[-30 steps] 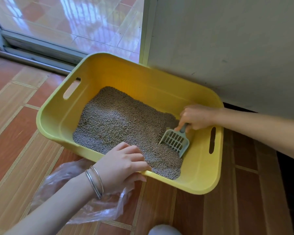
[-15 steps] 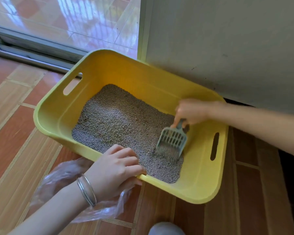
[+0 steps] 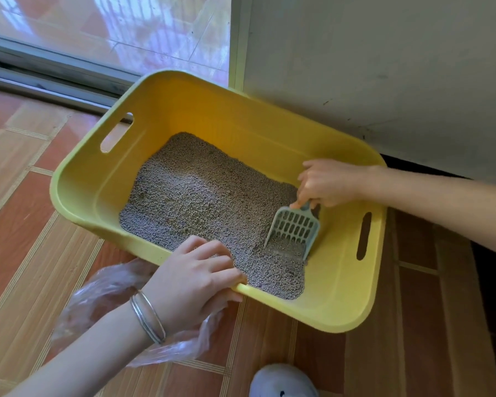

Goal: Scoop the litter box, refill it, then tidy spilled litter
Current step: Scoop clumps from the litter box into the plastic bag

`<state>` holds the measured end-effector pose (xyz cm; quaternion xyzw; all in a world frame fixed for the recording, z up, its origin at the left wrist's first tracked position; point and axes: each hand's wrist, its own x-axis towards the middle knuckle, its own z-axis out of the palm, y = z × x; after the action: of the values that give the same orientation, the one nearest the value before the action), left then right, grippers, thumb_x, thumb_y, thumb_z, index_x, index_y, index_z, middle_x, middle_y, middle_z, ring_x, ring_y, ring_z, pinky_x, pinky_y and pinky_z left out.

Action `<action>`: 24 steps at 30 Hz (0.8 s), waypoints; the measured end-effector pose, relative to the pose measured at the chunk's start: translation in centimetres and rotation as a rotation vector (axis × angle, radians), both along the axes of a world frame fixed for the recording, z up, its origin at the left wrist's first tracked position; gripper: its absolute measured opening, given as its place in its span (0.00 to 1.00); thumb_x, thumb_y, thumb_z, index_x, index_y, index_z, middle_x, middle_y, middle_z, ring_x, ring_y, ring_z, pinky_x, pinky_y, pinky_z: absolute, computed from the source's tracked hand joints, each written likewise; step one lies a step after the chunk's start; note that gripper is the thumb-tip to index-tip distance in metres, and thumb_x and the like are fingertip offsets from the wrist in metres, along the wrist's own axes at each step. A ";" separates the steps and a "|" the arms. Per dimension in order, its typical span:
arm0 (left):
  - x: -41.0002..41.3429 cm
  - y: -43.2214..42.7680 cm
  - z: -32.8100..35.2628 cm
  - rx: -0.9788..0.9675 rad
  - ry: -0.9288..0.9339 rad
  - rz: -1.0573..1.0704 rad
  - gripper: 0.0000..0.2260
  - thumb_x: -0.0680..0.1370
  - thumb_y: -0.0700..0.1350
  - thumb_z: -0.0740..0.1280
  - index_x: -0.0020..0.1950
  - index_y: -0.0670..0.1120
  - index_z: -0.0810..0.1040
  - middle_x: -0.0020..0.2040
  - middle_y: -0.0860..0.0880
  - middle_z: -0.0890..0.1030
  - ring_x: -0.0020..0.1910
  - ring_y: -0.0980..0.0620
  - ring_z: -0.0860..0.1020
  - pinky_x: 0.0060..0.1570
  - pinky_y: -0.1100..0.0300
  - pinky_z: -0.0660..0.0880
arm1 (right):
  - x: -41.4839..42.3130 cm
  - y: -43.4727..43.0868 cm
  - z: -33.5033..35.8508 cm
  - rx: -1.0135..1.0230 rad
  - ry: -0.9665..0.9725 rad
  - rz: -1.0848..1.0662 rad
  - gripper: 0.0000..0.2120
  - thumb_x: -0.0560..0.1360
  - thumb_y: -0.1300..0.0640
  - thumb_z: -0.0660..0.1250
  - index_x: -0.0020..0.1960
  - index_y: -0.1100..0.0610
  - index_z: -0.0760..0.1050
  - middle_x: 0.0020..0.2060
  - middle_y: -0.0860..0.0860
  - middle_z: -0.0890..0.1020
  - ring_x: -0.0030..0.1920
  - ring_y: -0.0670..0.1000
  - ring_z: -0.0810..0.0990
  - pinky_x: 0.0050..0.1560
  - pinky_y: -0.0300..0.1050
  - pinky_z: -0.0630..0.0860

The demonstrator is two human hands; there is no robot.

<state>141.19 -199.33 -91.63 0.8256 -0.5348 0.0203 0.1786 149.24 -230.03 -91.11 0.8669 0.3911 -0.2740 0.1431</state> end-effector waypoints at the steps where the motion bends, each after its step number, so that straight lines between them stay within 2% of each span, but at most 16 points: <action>1: 0.0 0.0 -0.1 0.000 0.003 0.000 0.21 0.81 0.57 0.50 0.45 0.53 0.80 0.38 0.57 0.78 0.46 0.52 0.78 0.45 0.55 0.68 | -0.6 0.3 -0.4 0.008 0.022 0.011 0.11 0.78 0.52 0.61 0.59 0.43 0.76 0.49 0.41 0.83 0.56 0.45 0.77 0.70 0.52 0.60; 3: -0.2 0.0 -0.1 -0.001 0.021 0.004 0.21 0.81 0.57 0.50 0.45 0.53 0.80 0.38 0.57 0.78 0.46 0.52 0.78 0.45 0.54 0.68 | -1.9 0.8 -1.1 0.028 0.090 0.039 0.11 0.78 0.52 0.63 0.58 0.43 0.76 0.45 0.41 0.83 0.50 0.43 0.77 0.64 0.50 0.66; 5: -0.3 0.0 0.0 -0.004 0.022 -0.001 0.22 0.82 0.57 0.49 0.45 0.53 0.80 0.38 0.57 0.78 0.46 0.51 0.78 0.45 0.54 0.68 | -1.6 0.6 -1.1 0.038 0.074 0.026 0.11 0.78 0.52 0.62 0.58 0.43 0.76 0.44 0.40 0.83 0.48 0.42 0.76 0.61 0.47 0.66; 8: 0.0 -0.1 0.2 -0.010 0.016 -0.001 0.23 0.82 0.57 0.48 0.44 0.52 0.81 0.38 0.56 0.79 0.46 0.51 0.78 0.45 0.56 0.67 | -0.9 1.1 -0.5 0.048 0.027 0.081 0.10 0.78 0.50 0.61 0.57 0.44 0.77 0.45 0.40 0.83 0.47 0.42 0.75 0.52 0.38 0.58; 10: -0.2 -0.1 0.3 -0.019 0.029 -0.005 0.24 0.82 0.57 0.47 0.45 0.52 0.81 0.38 0.56 0.79 0.46 0.51 0.78 0.45 0.56 0.66 | -1.2 1.7 -0.6 0.029 0.021 0.158 0.10 0.78 0.50 0.61 0.56 0.44 0.78 0.44 0.41 0.82 0.46 0.44 0.76 0.47 0.37 0.52; 13: -0.3 -0.1 0.3 -0.020 0.021 0.001 0.24 0.82 0.57 0.47 0.45 0.52 0.81 0.38 0.56 0.79 0.46 0.51 0.78 0.45 0.55 0.67 | -0.7 2.5 0.1 -0.025 -0.015 0.199 0.08 0.78 0.50 0.61 0.53 0.45 0.78 0.44 0.43 0.82 0.47 0.46 0.77 0.48 0.37 0.52; 15: -0.1 -0.1 0.2 -0.015 0.020 0.006 0.24 0.82 0.56 0.47 0.45 0.52 0.81 0.38 0.56 0.79 0.46 0.51 0.78 0.45 0.55 0.67 | -0.8 3.1 0.5 -0.010 0.000 0.197 0.08 0.78 0.50 0.62 0.53 0.45 0.79 0.44 0.43 0.82 0.47 0.46 0.76 0.52 0.40 0.58; 17: -0.2 -0.2 0.3 -0.014 0.023 0.006 0.24 0.82 0.56 0.47 0.45 0.52 0.81 0.38 0.56 0.79 0.46 0.51 0.78 0.45 0.54 0.67 | -1.9 3.3 0.1 0.031 0.026 0.198 0.09 0.78 0.50 0.61 0.52 0.46 0.79 0.43 0.44 0.82 0.45 0.47 0.76 0.45 0.41 0.57; 21: -0.2 -0.1 0.1 -0.003 0.014 0.013 0.22 0.82 0.57 0.48 0.45 0.53 0.80 0.38 0.57 0.78 0.46 0.51 0.77 0.45 0.56 0.66 | -2.2 3.4 -0.2 0.087 0.133 0.093 0.09 0.78 0.54 0.62 0.52 0.45 0.80 0.39 0.40 0.80 0.42 0.45 0.74 0.44 0.40 0.57; 24: -0.1 -0.1 0.0 -0.008 0.003 0.016 0.21 0.82 0.57 0.49 0.45 0.53 0.80 0.38 0.57 0.78 0.46 0.52 0.76 0.45 0.57 0.66 | -1.3 3.1 -0.6 0.136 0.280 -0.074 0.10 0.75 0.54 0.66 0.56 0.48 0.80 0.38 0.36 0.76 0.41 0.42 0.76 0.48 0.41 0.70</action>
<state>141.09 -199.44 -91.61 0.8292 -0.5278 0.0227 0.1825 147.95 -226.93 -91.68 0.8418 0.3926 -0.3700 0.0180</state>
